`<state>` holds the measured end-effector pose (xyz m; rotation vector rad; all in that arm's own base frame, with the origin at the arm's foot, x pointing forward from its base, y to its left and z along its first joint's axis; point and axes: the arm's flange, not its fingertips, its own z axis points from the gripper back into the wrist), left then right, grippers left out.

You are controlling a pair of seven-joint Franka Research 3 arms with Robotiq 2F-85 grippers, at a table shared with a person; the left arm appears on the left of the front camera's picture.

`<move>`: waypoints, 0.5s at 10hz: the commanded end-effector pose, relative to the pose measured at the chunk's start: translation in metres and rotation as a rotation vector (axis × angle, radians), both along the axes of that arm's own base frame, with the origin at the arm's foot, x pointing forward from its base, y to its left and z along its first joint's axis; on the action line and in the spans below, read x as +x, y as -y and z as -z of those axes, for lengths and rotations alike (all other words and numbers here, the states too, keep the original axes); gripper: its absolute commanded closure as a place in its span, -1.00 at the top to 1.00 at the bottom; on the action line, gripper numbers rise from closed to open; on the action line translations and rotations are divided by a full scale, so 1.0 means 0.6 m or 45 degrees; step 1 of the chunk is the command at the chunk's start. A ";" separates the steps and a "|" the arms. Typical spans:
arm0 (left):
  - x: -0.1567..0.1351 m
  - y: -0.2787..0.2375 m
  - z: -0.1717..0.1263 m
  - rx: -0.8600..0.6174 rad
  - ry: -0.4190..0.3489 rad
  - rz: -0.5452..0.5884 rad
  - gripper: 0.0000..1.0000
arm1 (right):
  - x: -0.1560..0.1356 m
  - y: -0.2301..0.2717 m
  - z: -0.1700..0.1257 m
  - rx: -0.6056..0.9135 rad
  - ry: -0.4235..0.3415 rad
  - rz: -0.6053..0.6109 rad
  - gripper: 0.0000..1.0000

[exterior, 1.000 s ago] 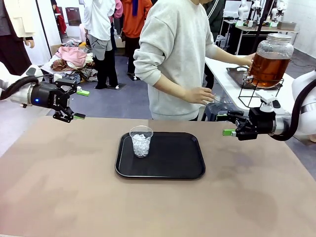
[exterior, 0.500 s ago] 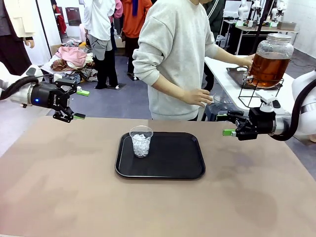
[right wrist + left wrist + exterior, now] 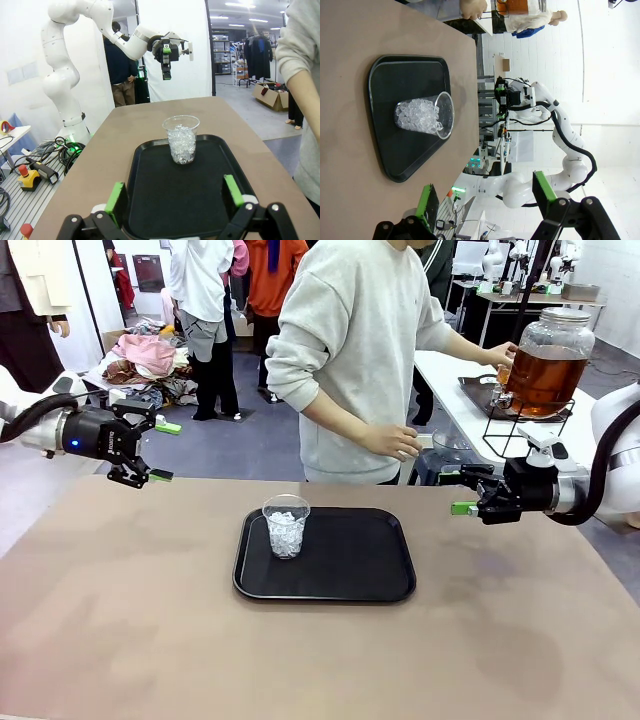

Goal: Pour the drink into the iced cup.
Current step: Pick up the iced cup indicated by the human and present it to them.

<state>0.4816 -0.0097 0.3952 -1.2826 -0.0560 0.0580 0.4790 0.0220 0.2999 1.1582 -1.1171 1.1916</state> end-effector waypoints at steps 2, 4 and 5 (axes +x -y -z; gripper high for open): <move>-0.001 0.000 -0.001 0.000 0.001 0.002 1.00 | 0.002 -0.001 -0.003 -0.001 0.007 0.002 1.00; -0.001 0.000 -0.001 0.000 0.001 0.002 1.00 | 0.002 -0.001 -0.003 -0.001 0.007 0.002 1.00; -0.001 0.000 -0.001 0.000 0.001 0.002 1.00 | 0.002 -0.001 -0.003 -0.001 0.007 0.002 1.00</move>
